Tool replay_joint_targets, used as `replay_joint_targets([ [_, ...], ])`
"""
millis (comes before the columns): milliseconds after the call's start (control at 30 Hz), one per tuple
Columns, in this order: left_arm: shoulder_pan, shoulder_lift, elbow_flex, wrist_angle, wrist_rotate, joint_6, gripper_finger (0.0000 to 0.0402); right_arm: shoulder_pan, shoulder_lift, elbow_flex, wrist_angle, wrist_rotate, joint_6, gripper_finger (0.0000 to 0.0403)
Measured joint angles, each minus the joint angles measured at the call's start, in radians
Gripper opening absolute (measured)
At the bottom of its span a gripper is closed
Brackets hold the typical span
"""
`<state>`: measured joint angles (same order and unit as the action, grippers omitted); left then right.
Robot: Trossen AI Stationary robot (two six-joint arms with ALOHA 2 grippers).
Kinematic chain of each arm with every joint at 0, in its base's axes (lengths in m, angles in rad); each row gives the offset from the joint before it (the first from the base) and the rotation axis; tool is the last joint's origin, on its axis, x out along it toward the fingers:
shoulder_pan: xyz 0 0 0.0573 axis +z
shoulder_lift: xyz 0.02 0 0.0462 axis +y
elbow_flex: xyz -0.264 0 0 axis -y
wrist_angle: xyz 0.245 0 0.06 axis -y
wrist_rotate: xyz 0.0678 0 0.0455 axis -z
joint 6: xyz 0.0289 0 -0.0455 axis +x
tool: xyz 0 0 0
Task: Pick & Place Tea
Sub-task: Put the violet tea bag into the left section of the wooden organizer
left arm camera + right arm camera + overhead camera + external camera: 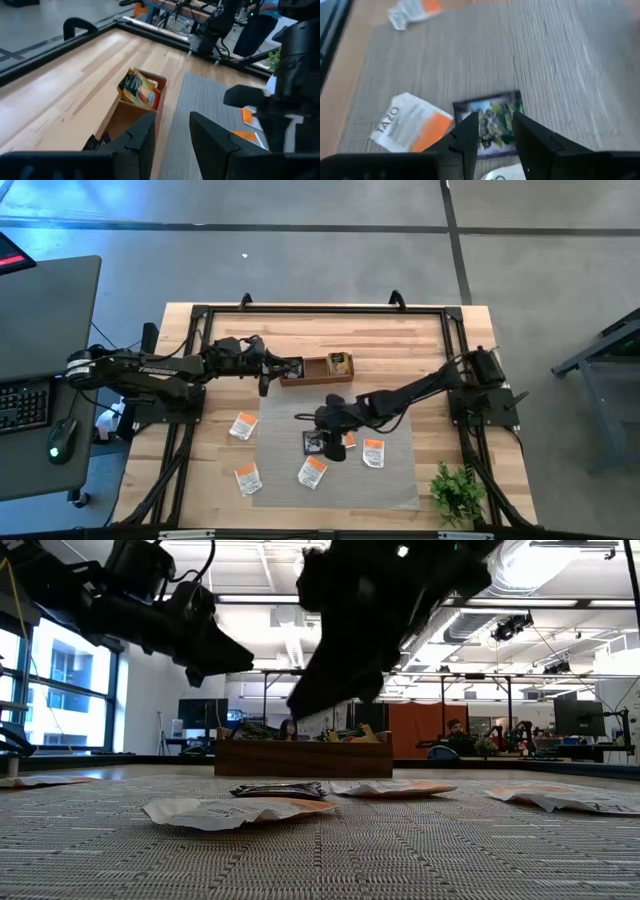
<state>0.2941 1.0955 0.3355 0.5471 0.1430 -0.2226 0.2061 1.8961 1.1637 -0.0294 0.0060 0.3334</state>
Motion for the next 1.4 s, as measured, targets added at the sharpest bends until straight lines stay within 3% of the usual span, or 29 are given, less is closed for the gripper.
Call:
replay_joint_targets([
  [167, 0.0, 0.001, 0.0, -0.006, 0.001, 0.0, 0.012, 0.0, 0.073, 0.0, -0.005, 0.012, 0.046, 0.0154],
  [333, 0.0, 0.001, 0.0, -0.006, 0.004, -0.001, 0.012, 0.002, 0.121, 0.0, -0.007, 0.093, -0.075, 0.0188],
  [567, 0.0, 0.002, 0.0, -0.03, 0.004, 0.003, 0.012, 0.002, 0.147, 0.003, -0.003, 0.099, -0.098, 0.0193],
  [767, 0.0, 0.002, 0.0, -0.03, 0.004, 0.008, 0.012, -0.009, 0.176, 0.005, -0.003, 0.067, -0.097, 0.0147],
  [1033, 0.0, 0.002, 0.0, -0.033, 0.003, 0.008, 0.012, -0.035, 0.159, 0.003, -0.013, 0.033, -0.07, 0.0014],
  [1167, 0.0, 0.002, 0.0, -0.035, 0.002, 0.008, 0.012, -0.043, 0.118, -0.003, -0.013, 0.048, -0.11, 0.0018],
  [1400, 0.0, 0.002, 0.0, -0.034, -0.009, 0.008, 0.012, -0.082, 0.045, -0.002, 0.069, 0.26, -0.286, 0.0004],
])
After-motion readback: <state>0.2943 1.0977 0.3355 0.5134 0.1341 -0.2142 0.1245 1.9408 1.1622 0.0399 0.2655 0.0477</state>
